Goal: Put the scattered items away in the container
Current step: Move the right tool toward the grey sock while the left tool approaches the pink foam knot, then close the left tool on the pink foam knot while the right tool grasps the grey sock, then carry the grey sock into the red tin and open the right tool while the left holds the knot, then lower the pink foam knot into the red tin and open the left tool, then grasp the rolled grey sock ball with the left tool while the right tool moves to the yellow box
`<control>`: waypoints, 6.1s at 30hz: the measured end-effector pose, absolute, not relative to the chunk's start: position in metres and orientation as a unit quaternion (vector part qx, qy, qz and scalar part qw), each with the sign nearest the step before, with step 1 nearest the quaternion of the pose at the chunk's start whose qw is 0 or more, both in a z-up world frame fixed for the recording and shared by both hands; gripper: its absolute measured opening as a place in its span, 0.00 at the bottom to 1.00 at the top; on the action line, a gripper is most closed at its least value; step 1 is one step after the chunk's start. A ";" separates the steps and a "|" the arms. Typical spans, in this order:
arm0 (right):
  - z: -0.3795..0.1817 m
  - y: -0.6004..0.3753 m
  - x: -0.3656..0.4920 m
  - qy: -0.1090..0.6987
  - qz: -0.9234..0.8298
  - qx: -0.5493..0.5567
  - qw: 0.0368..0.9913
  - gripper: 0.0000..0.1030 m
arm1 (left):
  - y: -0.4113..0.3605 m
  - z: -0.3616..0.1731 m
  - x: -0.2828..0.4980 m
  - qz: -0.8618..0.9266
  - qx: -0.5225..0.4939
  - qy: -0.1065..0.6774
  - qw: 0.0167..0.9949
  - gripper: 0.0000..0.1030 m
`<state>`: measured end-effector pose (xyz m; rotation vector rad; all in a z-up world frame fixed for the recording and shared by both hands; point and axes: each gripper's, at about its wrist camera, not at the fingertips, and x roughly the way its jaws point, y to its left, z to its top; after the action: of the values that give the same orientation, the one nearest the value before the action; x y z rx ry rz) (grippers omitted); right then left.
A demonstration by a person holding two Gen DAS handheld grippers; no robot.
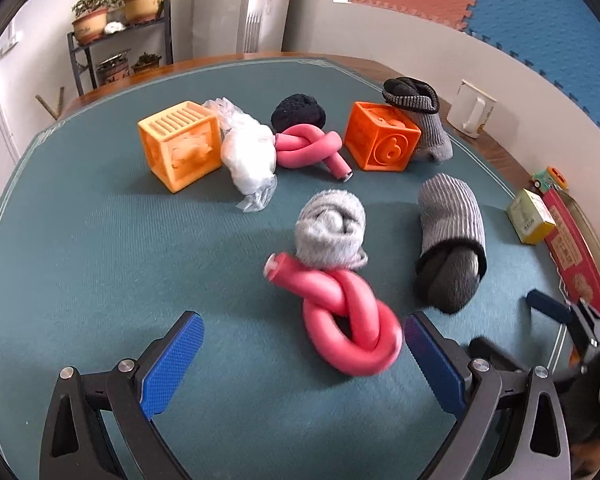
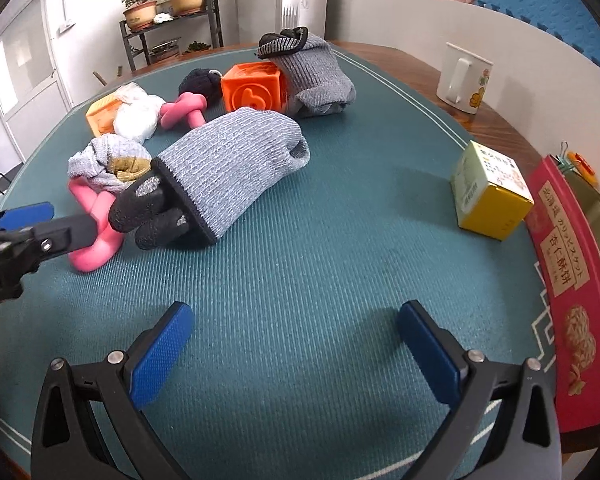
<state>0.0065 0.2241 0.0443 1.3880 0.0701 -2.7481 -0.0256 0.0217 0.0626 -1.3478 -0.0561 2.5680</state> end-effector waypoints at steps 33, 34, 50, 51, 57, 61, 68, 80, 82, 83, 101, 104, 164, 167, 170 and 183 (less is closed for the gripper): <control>0.068 0.237 0.006 -0.098 -0.897 0.426 0.071 0.98 | 0.011 0.059 -0.005 0.901 -0.424 0.005 0.094 0.51; 0.071 0.235 0.001 -0.105 -0.896 0.424 0.077 0.98 | 0.008 0.061 -0.004 0.903 -0.420 0.002 0.092 0.51; 0.061 0.190 -0.067 -0.104 -0.885 0.450 0.053 0.61 | -0.020 0.086 0.008 0.921 -0.384 -0.017 0.071 0.52; 0.062 0.189 -0.065 -0.104 -0.887 0.446 0.054 0.59 | -0.019 0.085 0.008 0.920 -0.385 -0.016 0.071 0.52; 0.075 0.197 -0.041 -0.103 -0.904 0.411 0.053 0.44 | -0.014 0.084 0.007 0.921 -0.384 -0.008 0.071 0.52; 0.092 0.209 -0.016 -0.091 -0.925 0.366 0.037 0.44 | -0.009 0.083 0.008 0.921 -0.382 -0.001 0.072 0.52; 0.114 0.256 0.028 -0.092 -0.943 0.317 -0.038 0.44 | 0.001 0.083 0.012 0.921 -0.380 0.011 0.078 0.52; 0.129 0.380 0.095 -0.123 -0.928 0.262 -0.234 0.44 | 0.032 0.089 0.021 0.922 -0.374 0.024 0.100 0.52; 0.127 0.396 0.100 -0.131 -0.921 0.265 -0.255 0.45 | 0.037 0.091 0.022 0.922 -0.373 0.026 0.103 0.52; 0.125 0.404 0.102 -0.139 -0.919 0.265 -0.258 0.47 | 0.040 0.092 0.023 0.922 -0.372 0.028 0.104 0.52; 0.123 0.434 0.144 -0.174 -0.921 0.205 -0.282 0.76 | 0.102 0.106 0.035 0.923 -0.355 0.071 0.134 0.52; 0.121 0.433 0.150 -0.178 -0.923 0.204 -0.274 0.77 | 0.111 0.107 0.036 0.922 -0.353 0.077 0.141 0.52; 0.098 0.504 0.210 -0.245 -0.898 0.184 -0.315 0.81 | 0.385 0.147 0.046 0.854 -0.294 0.147 0.404 0.83; 0.099 0.498 0.206 -0.241 -0.901 0.186 -0.309 0.81 | 0.374 0.148 0.041 0.858 -0.299 0.139 0.393 0.83; 0.101 0.492 0.201 -0.238 -0.904 0.188 -0.303 0.81 | 0.360 0.147 0.035 0.863 -0.307 0.130 0.381 0.83; 0.111 0.448 0.164 -0.213 -0.925 0.195 -0.248 0.81 | 0.245 0.136 0.004 0.896 -0.337 0.070 0.280 0.83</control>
<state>0.1643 0.4481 0.1107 0.7331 -0.7993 -3.4782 0.0035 0.2445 0.1364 -0.9032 0.1888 2.4040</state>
